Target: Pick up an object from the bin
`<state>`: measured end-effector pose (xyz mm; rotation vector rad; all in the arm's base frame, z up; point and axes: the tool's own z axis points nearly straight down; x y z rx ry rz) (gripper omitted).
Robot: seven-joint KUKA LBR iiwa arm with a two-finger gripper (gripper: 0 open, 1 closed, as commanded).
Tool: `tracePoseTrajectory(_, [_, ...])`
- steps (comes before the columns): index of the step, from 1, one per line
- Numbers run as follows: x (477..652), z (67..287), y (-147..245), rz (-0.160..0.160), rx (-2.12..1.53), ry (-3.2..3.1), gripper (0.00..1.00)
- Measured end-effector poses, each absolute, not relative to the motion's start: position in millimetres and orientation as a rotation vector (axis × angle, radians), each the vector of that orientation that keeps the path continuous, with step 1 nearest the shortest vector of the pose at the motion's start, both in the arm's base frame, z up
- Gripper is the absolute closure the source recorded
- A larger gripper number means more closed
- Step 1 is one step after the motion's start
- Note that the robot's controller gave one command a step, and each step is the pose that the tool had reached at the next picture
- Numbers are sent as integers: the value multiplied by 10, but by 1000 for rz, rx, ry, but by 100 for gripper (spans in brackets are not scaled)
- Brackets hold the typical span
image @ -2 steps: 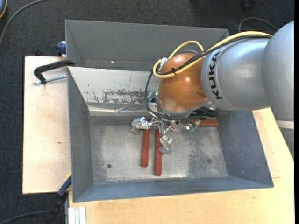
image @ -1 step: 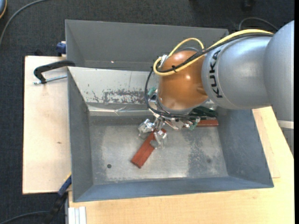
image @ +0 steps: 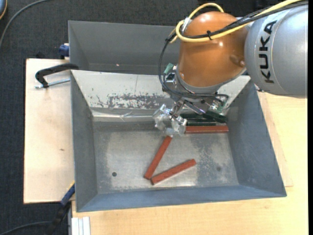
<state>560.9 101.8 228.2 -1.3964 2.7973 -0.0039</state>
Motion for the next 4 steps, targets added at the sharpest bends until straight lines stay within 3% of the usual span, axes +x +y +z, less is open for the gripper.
tracePoseTrajectory(1, [5595, 2231, 1011, 2, -1399, 2806, 0])
tracePoseTrajectory(2, [5430, 1133, 946, 7, -1721, 2632, 0])
tracePoseTrajectory(3, [5402, 683, 1074, 6, -1777, 2591, 0])
tracePoseTrajectory(4, [5414, 708, 1068, 3, -1773, 2590, 100])
